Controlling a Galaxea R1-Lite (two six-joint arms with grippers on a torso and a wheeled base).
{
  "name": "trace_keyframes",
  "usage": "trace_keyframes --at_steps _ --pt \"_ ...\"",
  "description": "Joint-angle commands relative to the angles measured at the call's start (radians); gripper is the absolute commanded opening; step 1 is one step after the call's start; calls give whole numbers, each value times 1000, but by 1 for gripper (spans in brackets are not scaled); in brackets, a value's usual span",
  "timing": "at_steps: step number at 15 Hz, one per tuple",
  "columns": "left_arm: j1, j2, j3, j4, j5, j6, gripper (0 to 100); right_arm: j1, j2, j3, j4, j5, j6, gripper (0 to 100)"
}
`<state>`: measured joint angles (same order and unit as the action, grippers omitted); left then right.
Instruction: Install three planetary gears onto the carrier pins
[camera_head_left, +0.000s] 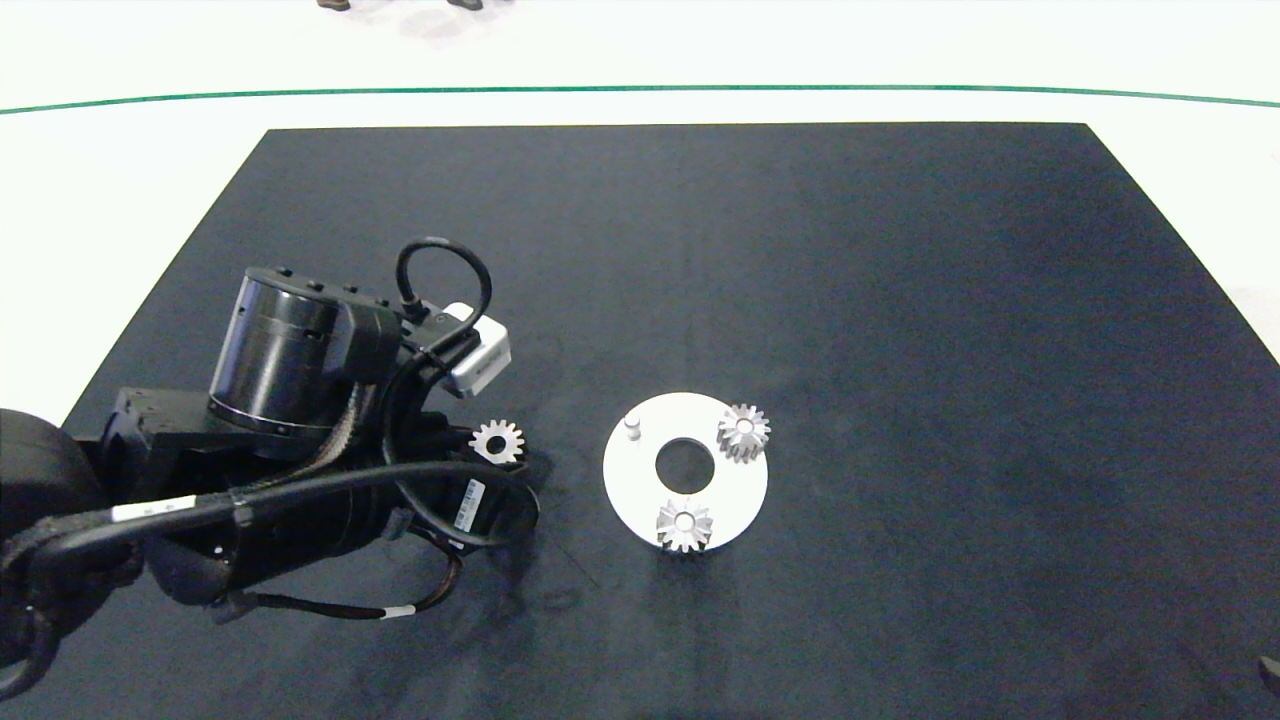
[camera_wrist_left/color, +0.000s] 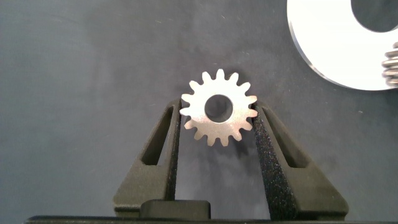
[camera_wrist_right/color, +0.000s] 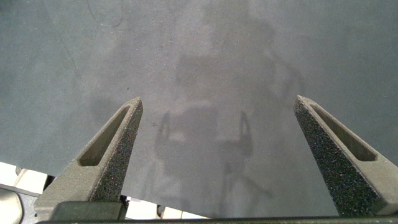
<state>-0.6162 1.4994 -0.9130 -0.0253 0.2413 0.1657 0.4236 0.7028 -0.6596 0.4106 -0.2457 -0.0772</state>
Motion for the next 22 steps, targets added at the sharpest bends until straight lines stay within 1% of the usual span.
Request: trace_keyframes --at_steps 1,2,3,4,5,6,7,8,10,12,15,18,20,22 --pt "-50 -57 -80 59 4 0 0 1 1 -2 2 -1 -3 100" --pt "-82 -47 -113 77 12 -2 0 1 1 -3 2 -1 -3 100" --pt "-96 -36 -144 93 32 -2 0 1 0 -8 2 -1 -3 100" --pt "-129 -16 -173 108 55 -2 0 0 -5 -9 4 -1 -4 100" --pt "-143 4 -193 113 69 -2 0 1 -8 -11 4 -1 -4 100" --pt "-155 24 -201 113 76 -2 0 0 -11 -12 2 -1 -4 100" --pt "-175 48 -205 113 81 -9 0 1 -20 -12 2 0 -4 100" --pt "-183 76 -210 110 85 -25 0 1 -26 -20 5 0 -4 100" --pt "-223 122 -238 110 118 -45 0 1 -31 -38 8 0 -6 100" --pt "-229 136 -270 117 119 -43 0 1 -35 -38 8 0 -9 100" --pt "-228 156 -325 165 119 -38 0 1 -34 -38 8 0 -9 100" --pt "-221 203 -360 165 124 -38 0 1 -31 -38 8 0 -9 100" --pt "-223 229 -392 165 136 -38 0 1 -28 -38 8 0 -9 100" --pt "-228 251 -414 165 138 -37 0 1 -26 -38 8 0 -9 100"
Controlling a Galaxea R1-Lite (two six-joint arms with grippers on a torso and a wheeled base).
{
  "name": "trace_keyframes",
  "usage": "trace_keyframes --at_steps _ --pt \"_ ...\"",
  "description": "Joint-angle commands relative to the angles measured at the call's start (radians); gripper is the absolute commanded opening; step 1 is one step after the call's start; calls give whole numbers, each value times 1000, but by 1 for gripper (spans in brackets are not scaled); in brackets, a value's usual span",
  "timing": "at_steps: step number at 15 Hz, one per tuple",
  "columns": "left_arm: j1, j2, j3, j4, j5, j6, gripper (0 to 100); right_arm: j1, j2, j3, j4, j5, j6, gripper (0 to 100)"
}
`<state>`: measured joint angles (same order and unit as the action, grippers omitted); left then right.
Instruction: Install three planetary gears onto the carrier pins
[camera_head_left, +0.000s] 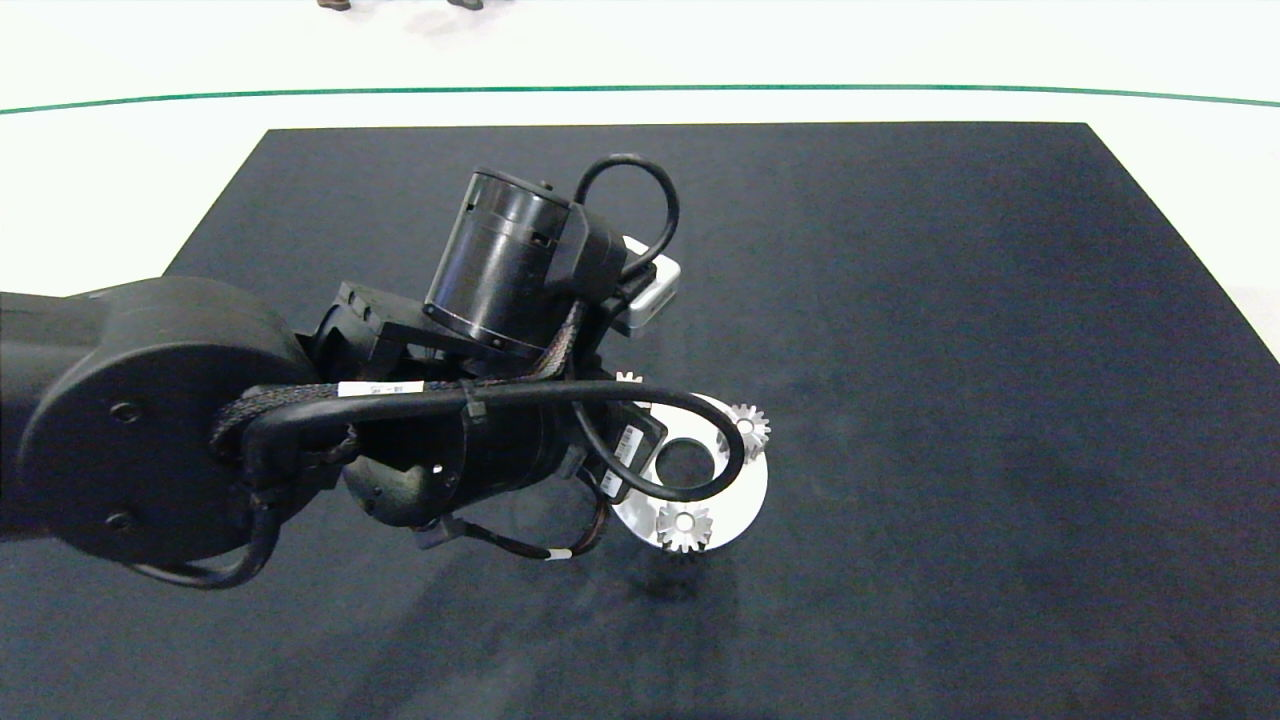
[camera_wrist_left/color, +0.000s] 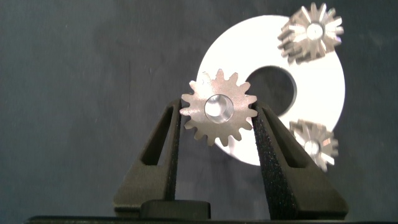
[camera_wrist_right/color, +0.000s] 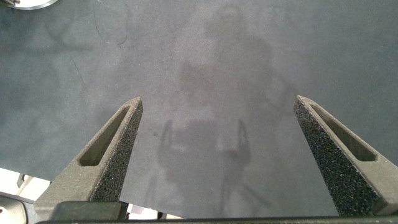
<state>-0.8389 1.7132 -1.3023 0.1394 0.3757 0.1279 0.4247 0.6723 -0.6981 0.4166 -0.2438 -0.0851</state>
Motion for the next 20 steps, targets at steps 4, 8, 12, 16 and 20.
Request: trace_keyframes --at_steps 4,8,12,16,20 --pt "-2 57 -31 0 6 10 0 0 4 2 1 -2 -1 100" --pt "1 75 -32 0 9 9 0 0 3 0 1 -2 -1 100" --pt "12 82 -29 0 9 9 0 0 -4 2 2 -2 -1 100" --pt "31 95 -29 -3 9 9 0 0 -5 2 2 -2 -1 100" --pt "50 92 -29 -4 9 12 0 0 -2 2 2 -2 -1 100"
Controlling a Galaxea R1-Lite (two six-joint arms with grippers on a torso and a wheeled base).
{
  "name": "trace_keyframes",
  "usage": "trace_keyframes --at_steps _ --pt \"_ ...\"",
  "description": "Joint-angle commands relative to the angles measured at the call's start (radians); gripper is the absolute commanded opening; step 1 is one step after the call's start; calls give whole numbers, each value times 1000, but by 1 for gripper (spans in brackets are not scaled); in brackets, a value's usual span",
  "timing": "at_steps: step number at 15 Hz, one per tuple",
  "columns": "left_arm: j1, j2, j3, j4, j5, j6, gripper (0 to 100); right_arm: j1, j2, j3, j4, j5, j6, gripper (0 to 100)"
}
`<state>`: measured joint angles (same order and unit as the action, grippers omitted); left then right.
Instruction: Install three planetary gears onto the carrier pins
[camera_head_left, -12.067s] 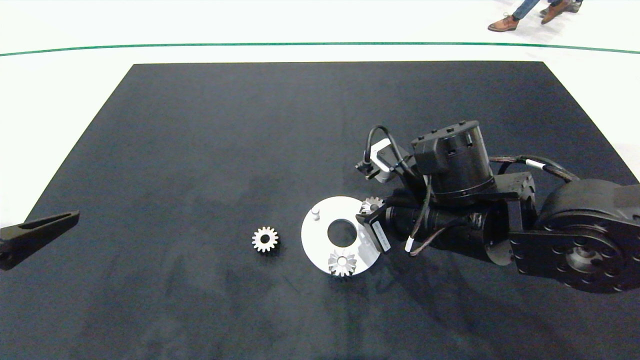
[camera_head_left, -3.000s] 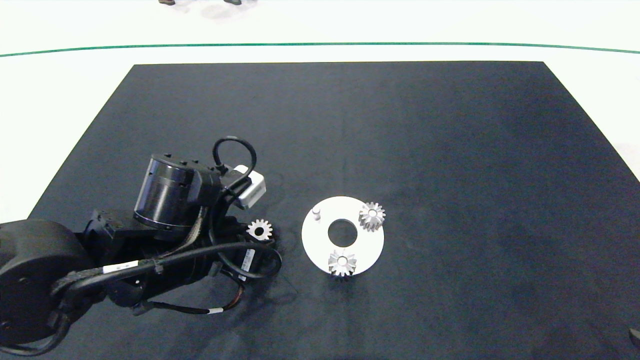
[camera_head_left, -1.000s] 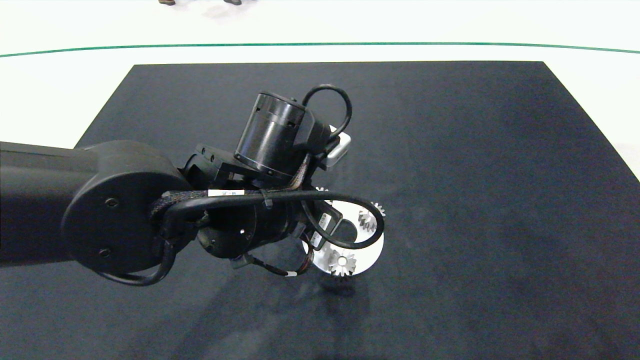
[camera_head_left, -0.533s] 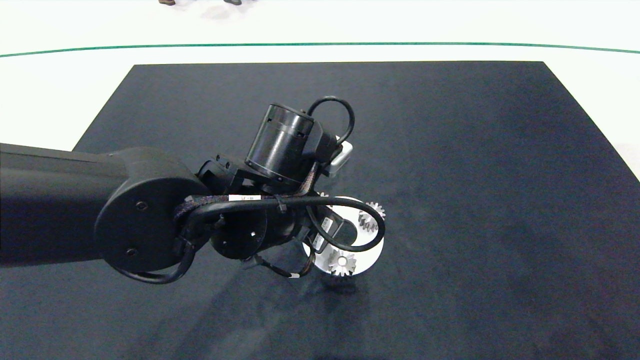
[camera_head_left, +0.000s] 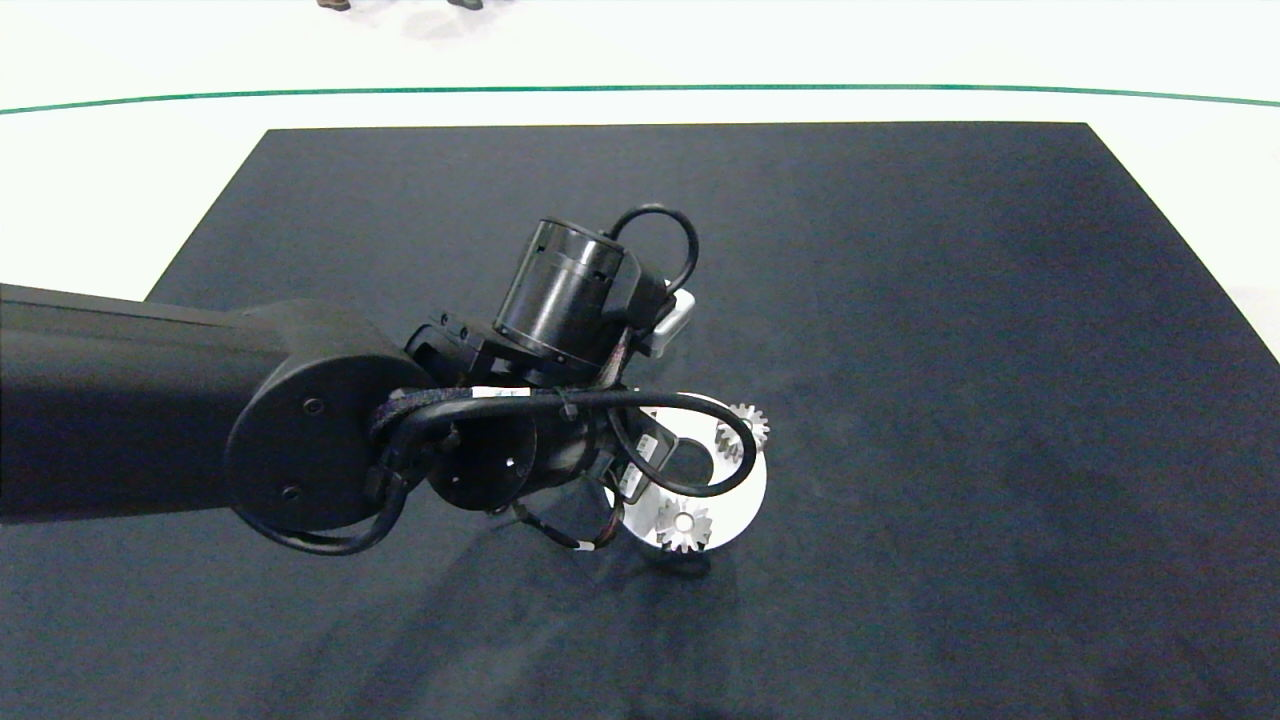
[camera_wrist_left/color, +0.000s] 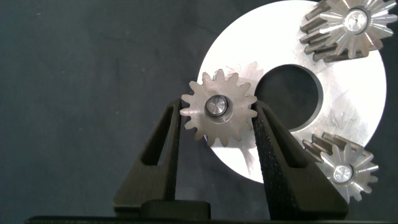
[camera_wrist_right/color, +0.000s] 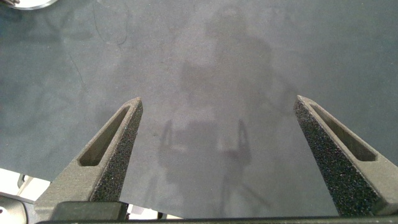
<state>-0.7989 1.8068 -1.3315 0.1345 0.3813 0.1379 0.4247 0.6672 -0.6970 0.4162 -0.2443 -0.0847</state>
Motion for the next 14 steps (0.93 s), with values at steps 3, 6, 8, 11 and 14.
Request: trace_keyframes --at_steps 3,6,8,11,14 --pt "10 -6 5 2 4 0 0 0 5 1 3 -1 -1 100" --pt "4 -9 8 2 4 2 100 0 5 -1 3 -1 -1 100" --pt "3 -9 8 2 4 2 100 0 3 -1 3 -1 -1 100" --pt "0 -7 6 1 4 2 100 0 5 -1 3 -1 -1 100" --pt "-3 -27 8 5 4 -1 100 0 11 -1 0 -1 -1 100"
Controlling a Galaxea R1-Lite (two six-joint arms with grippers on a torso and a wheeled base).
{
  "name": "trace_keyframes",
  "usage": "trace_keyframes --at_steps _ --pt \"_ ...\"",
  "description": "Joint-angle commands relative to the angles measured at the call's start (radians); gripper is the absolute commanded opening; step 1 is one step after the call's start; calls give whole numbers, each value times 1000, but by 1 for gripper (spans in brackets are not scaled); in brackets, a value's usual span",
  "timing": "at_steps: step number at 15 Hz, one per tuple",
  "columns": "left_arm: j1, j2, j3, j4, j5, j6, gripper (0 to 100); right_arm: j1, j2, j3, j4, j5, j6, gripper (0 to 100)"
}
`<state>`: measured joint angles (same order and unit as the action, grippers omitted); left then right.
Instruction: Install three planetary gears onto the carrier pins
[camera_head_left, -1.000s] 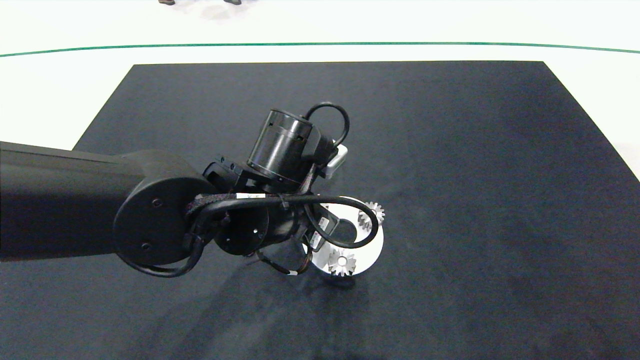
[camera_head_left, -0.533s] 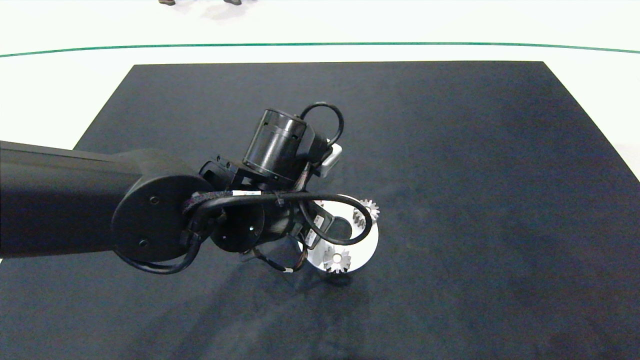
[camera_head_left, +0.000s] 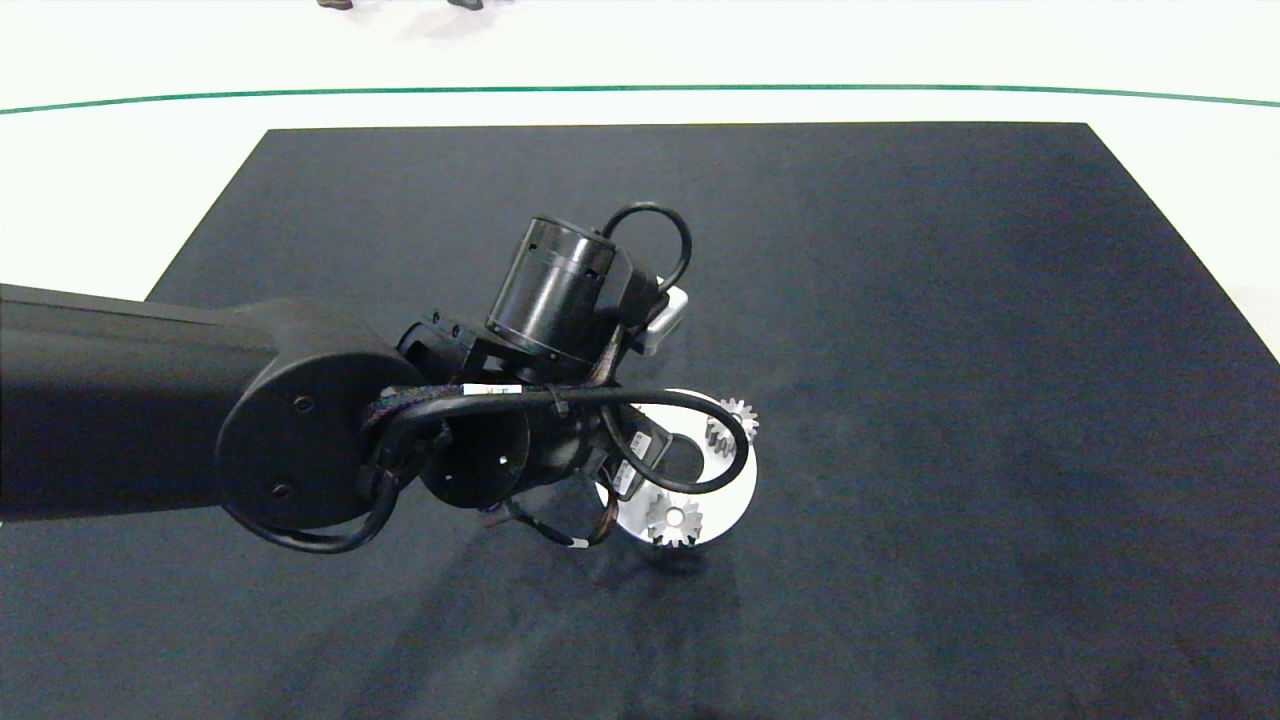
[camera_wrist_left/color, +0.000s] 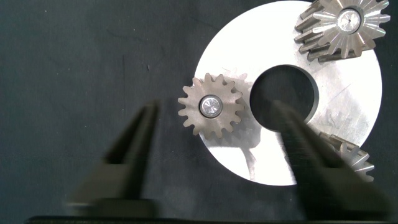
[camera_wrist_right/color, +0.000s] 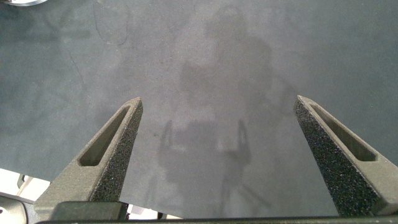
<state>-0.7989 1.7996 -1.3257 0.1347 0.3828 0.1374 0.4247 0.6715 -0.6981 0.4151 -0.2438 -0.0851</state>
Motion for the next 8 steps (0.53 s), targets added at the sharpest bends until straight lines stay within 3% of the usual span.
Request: trace_keyframes --at_steps 1,3,5,6,8 --pt "-5 -72 2 11 2 1 100 2 7 0 1 -2 -1 100" --pt "4 -164 -50 137 2 27 100 2 11 -3 -6 0 -1 100" --pt "70 -261 -75 278 2 31 100 2 33 -44 -4 0 -1 100" --pt "112 -321 -58 307 2 30 100 2 54 -63 -4 0 -1 100" --pt "287 -560 97 353 2 22 100 -1 85 -118 4 -3 -2 100"
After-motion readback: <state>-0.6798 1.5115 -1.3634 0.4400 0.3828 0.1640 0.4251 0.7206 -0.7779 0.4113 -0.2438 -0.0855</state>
